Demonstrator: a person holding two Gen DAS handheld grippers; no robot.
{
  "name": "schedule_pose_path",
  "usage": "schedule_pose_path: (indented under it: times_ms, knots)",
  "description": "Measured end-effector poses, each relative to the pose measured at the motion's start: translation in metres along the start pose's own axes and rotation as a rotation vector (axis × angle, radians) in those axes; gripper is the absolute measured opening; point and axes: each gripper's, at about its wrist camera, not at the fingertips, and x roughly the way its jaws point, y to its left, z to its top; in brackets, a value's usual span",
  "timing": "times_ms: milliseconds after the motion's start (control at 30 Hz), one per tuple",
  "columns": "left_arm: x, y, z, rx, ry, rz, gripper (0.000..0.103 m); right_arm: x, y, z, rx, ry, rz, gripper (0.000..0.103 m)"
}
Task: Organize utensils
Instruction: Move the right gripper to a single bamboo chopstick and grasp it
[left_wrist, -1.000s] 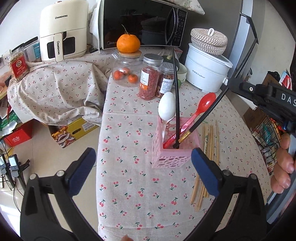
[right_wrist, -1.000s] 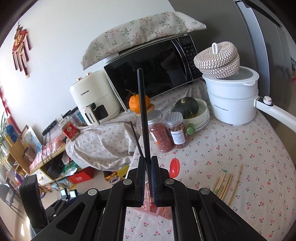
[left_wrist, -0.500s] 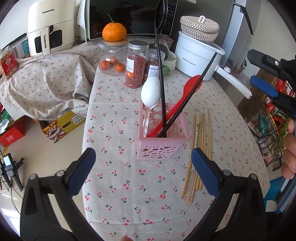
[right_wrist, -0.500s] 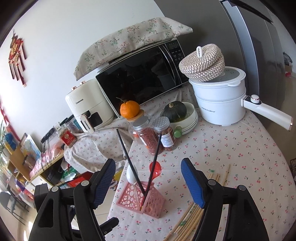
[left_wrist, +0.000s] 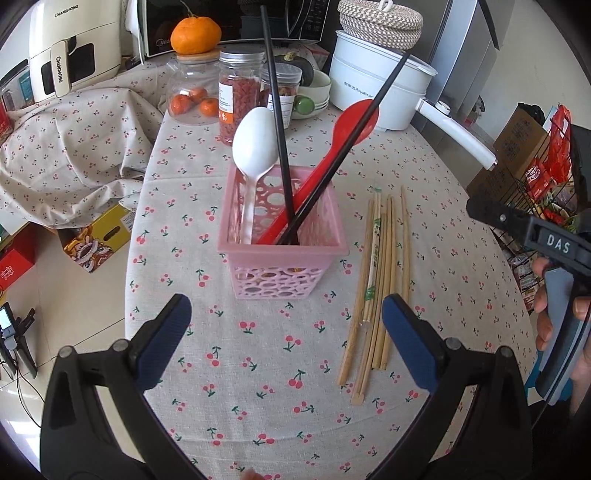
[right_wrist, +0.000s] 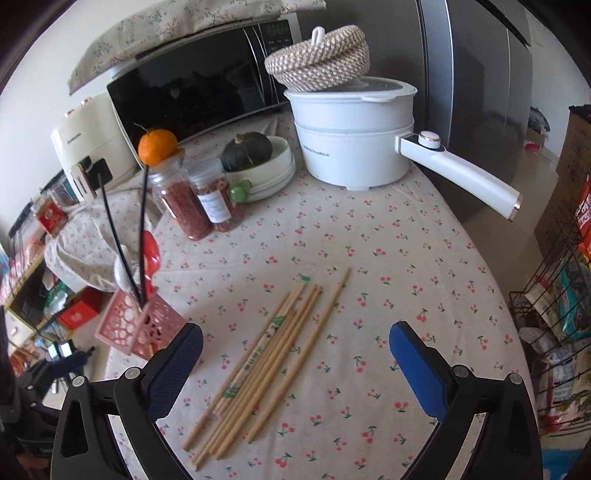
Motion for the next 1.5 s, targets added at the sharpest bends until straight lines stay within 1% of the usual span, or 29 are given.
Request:
schedule_pose_path:
  times_ms: [167, 267, 333, 467, 633, 800, 833, 933, 967, 1067, 1133, 1167, 1233, 1267, 1333, 1367, 1400, 1433, 1500]
  knots:
    - [0.008, -0.008, -0.001, 0.025, 0.033, 0.012, 0.102, 0.039, -0.014, -0.012, 0.035, 0.173, -0.059, 0.102]
    - [0.010, -0.010, 0.000, 0.031, 0.044, 0.013, 0.102, 0.059, -0.020, -0.017, 0.043, 0.232, -0.113, 0.102]
    - [0.010, -0.011, 0.000, 0.032, 0.045, 0.009, 0.102, 0.070, -0.024, -0.019, 0.054, 0.258, -0.133, 0.102]
    - [0.011, -0.013, 0.000, 0.033, 0.051, 0.007, 0.102, 0.089, -0.029, -0.017, 0.077, 0.278, -0.161, 0.102]
    - [0.013, -0.014, 0.001, 0.028, 0.055, 0.007, 0.102, 0.111, -0.035, -0.012, 0.099, 0.260, -0.213, 0.102]
    - [0.014, -0.021, 0.001, 0.041, 0.062, -0.005, 0.102, 0.128, -0.040, -0.012, 0.154, 0.274, -0.208, 0.102]
    - [0.015, -0.024, 0.001, 0.044, 0.063, -0.008, 0.102, 0.129, -0.038, -0.012, 0.145, 0.269, -0.219, 0.102]
    - [0.015, -0.032, 0.000, 0.058, 0.063, -0.021, 0.102, 0.134, -0.030, -0.014, 0.090, 0.288, -0.244, 0.101]
    - [0.015, -0.035, 0.000, 0.062, 0.058, -0.030, 0.102, 0.133, -0.027, -0.015, 0.073, 0.287, -0.241, 0.101]
    - [0.014, -0.048, -0.001, 0.083, 0.034, -0.061, 0.102, 0.129, -0.031, -0.017, 0.065, 0.325, -0.227, 0.098]
    - [0.015, -0.058, -0.001, 0.108, 0.028, -0.067, 0.102, 0.123, -0.036, -0.018, 0.044, 0.332, -0.216, 0.085]
    - [0.016, -0.064, -0.002, 0.119, 0.030, -0.069, 0.102, 0.120, -0.038, -0.021, 0.034, 0.333, -0.209, 0.081]
    - [0.020, -0.075, -0.002, 0.133, 0.034, -0.080, 0.102, 0.112, -0.045, -0.023, 0.017, 0.334, -0.198, 0.059]
    - [0.022, -0.080, -0.002, 0.138, 0.039, -0.090, 0.102, 0.108, -0.049, -0.023, 0.011, 0.336, -0.191, 0.053]
    - [0.027, -0.093, 0.000, 0.150, 0.059, -0.110, 0.102, 0.102, -0.058, -0.025, 0.004, 0.341, -0.179, 0.029]
    - [0.029, -0.099, 0.001, 0.159, 0.067, -0.115, 0.102, 0.099, -0.063, -0.027, 0.005, 0.345, -0.170, 0.025]
    - [0.031, -0.106, 0.003, 0.168, 0.072, -0.119, 0.102, 0.096, -0.067, -0.028, 0.010, 0.353, -0.156, 0.018]
    - [0.034, -0.111, 0.005, 0.177, 0.075, -0.121, 0.102, 0.094, -0.072, -0.029, 0.015, 0.359, -0.142, 0.014]
    - [0.041, -0.121, 0.009, 0.188, 0.095, -0.117, 0.102, 0.090, -0.085, -0.030, 0.034, 0.375, -0.112, 0.011]
